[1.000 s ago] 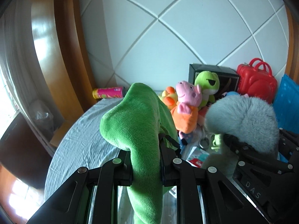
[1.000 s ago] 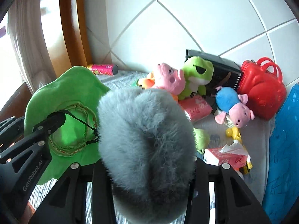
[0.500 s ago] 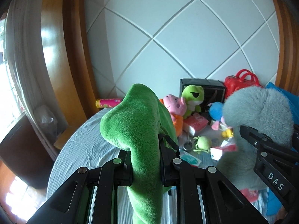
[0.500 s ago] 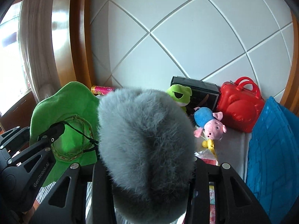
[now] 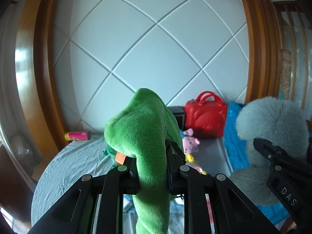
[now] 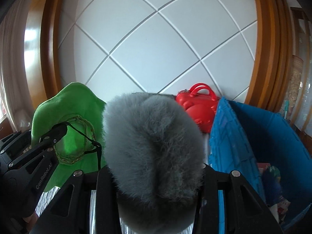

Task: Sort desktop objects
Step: 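Lift the green hat with the left tool while the right tool carries the grey plush to the bin, then lower both tools into the blue bin and open them to release hat and plush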

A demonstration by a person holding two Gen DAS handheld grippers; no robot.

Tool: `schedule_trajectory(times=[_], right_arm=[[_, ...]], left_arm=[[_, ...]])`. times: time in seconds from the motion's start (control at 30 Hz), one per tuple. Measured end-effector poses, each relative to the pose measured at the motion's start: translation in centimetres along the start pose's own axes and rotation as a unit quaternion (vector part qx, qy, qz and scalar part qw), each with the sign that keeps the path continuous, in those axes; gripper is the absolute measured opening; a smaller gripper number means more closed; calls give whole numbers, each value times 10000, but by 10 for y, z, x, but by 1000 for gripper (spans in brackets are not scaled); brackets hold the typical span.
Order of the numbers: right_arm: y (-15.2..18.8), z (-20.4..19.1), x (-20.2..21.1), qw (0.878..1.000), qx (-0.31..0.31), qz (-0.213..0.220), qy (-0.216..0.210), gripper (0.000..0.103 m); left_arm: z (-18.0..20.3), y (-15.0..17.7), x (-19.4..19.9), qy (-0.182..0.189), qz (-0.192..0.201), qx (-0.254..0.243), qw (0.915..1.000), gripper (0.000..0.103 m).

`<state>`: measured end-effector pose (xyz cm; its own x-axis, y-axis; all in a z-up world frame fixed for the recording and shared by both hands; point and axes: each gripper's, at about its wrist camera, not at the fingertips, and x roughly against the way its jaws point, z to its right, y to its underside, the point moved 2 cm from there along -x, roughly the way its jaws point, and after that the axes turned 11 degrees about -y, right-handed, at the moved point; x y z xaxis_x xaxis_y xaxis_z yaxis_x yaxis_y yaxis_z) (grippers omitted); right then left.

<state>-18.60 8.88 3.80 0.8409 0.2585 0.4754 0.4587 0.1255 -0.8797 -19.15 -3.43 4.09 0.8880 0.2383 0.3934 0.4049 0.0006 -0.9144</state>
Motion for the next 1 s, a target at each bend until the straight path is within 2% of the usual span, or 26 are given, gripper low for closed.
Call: schedule_trajectory(times=[0.13, 0.3, 0.47, 0.57, 0.7, 0.83, 1.0], right_arm=[[-1, 64, 44, 9986, -153, 274, 421, 39], [11, 157, 102, 9943, -343, 470, 891, 39], [24, 251, 161, 9871, -531, 665, 1358, 39], [38, 298, 185, 9840, -655, 651, 1524, 39], [66, 346, 196, 9831, -855, 450, 1554, 39], [92, 370, 184, 9856, -971, 133, 1381, 39], [122, 383, 158, 9872, -1045, -245, 1183, 39]], left_arm=[[66, -25, 31, 344, 443, -37, 9984, 19], [171, -48, 79, 808, 888, -84, 9927, 19], [276, -52, 129, 1326, 1011, -304, 9855, 19], [323, -39, 149, 1488, 853, -490, 9840, 19], [364, -11, 148, 1404, 300, -791, 9865, 19], [385, 21, 129, 1152, -237, -1017, 9878, 19], [402, 50, 102, 988, -850, -1247, 9836, 19]])
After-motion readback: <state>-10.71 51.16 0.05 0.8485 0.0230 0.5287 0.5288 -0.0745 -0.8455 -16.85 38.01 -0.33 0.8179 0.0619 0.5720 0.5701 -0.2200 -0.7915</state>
